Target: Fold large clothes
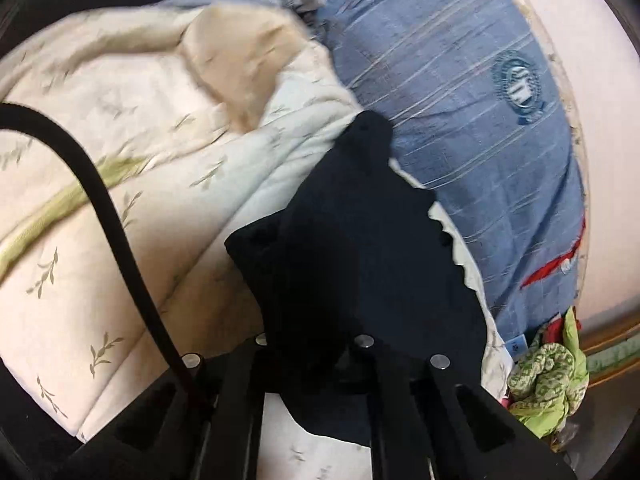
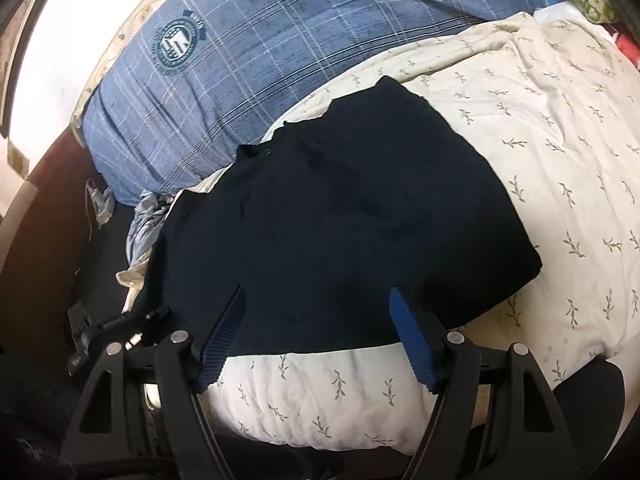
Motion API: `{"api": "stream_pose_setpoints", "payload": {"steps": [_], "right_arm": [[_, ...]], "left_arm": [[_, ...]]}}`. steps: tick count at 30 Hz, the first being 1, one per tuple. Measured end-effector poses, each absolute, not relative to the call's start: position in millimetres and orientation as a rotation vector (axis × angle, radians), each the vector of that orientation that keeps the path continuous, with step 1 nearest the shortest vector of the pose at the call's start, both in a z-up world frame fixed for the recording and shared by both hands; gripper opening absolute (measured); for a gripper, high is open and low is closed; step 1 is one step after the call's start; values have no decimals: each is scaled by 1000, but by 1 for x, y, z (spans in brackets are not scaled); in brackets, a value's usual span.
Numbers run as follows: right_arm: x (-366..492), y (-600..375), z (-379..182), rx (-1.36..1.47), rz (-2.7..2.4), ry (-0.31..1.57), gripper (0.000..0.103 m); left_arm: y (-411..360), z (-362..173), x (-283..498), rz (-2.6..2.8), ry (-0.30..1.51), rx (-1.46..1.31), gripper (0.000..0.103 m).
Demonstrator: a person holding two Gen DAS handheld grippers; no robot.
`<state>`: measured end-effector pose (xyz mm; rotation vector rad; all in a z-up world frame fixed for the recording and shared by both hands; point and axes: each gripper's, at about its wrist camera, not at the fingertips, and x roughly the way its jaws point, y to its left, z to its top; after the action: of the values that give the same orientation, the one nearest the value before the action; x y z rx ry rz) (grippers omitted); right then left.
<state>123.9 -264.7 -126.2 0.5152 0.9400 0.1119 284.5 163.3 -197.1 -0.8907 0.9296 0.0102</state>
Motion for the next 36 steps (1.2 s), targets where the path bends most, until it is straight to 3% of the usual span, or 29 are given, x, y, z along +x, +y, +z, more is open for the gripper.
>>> {"api": "stream_pose_setpoints", "payload": {"steps": [5,13,20,25,27,28,29,31,36], "right_arm": [[119,-270,-131,556,132,929,74],[84,-336,-118,646,24,819,74],[40,-412,-120,727,-163,760,74],[31,-440,-129,810,-187,760,75],[36,-439,-125,810,-164,747,75],[45,-435,-121,798,-142,743,76],[53,-430,-116,783,-117,737,76],[69,-420,-106,771,-55,719,76],[113,-377,-83,708,95,705,76]], "left_arm": [[133,-151,299,-132,874,-876,5],[-21,-94,330,-479,860,-730,5],[-173,-151,315,-661,1087,-517,8],[-185,-200,303,-574,1199,-487,15],[-181,-189,305,-626,1210,-493,39],[-176,-180,304,-657,1209,-523,71],[-168,-171,301,-677,1197,-562,95],[-146,-148,290,-661,1132,-612,102],[-72,-113,269,-481,1003,-594,102]]}}
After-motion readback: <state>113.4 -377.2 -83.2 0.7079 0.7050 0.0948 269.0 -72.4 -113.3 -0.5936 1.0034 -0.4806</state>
